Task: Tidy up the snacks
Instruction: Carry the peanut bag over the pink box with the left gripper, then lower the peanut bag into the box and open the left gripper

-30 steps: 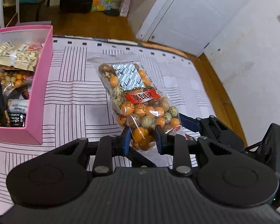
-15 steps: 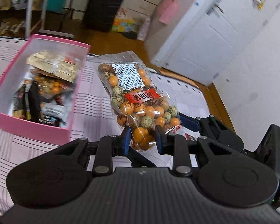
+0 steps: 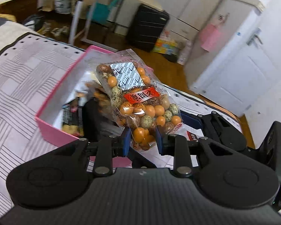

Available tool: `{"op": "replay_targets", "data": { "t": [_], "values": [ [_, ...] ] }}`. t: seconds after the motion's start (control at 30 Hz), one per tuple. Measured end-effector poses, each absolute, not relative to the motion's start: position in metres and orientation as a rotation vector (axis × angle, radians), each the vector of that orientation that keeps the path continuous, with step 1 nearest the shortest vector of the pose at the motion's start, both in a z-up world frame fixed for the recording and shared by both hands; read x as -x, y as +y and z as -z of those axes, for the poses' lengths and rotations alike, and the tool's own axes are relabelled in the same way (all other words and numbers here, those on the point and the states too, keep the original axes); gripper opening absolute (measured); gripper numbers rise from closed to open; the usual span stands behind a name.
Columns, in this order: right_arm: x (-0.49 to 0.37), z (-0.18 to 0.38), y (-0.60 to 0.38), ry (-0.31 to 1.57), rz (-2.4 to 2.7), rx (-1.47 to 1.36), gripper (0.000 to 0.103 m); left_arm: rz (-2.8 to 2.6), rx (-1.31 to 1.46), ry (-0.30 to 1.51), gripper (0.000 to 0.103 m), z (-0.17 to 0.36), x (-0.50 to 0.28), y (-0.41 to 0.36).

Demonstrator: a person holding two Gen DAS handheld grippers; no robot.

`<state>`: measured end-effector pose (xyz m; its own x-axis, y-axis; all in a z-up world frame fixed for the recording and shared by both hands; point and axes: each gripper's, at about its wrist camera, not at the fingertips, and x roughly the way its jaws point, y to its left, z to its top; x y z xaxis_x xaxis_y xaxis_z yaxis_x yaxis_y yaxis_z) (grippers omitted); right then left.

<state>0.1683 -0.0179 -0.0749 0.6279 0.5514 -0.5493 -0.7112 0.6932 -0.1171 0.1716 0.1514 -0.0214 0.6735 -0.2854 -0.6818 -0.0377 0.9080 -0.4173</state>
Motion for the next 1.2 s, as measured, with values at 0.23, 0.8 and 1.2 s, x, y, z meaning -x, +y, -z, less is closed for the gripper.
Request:
{"op": "replay_targets", "data": {
  "t": [0.23, 0.8, 1.2],
  "values": [
    [-0.204, 0.108, 0.005, 0.584, -0.814, 0.405, 0.098, 0.077, 0.477, 0.869, 0.028, 0.066, -0.199, 0.175],
    [-0.162, 0.096, -0.064, 0.590, -0.571, 0.192, 0.099, 0.075, 0.320, 0.777, 0.056, 0.059, -0.180, 0.164],
    [-0.132, 0.064, -0.124, 0.599, -0.377, 0.023, 0.099, 0.109, 0.107, 0.678, 0.056, 0.001, -0.144, 0.125]
  ]
}}
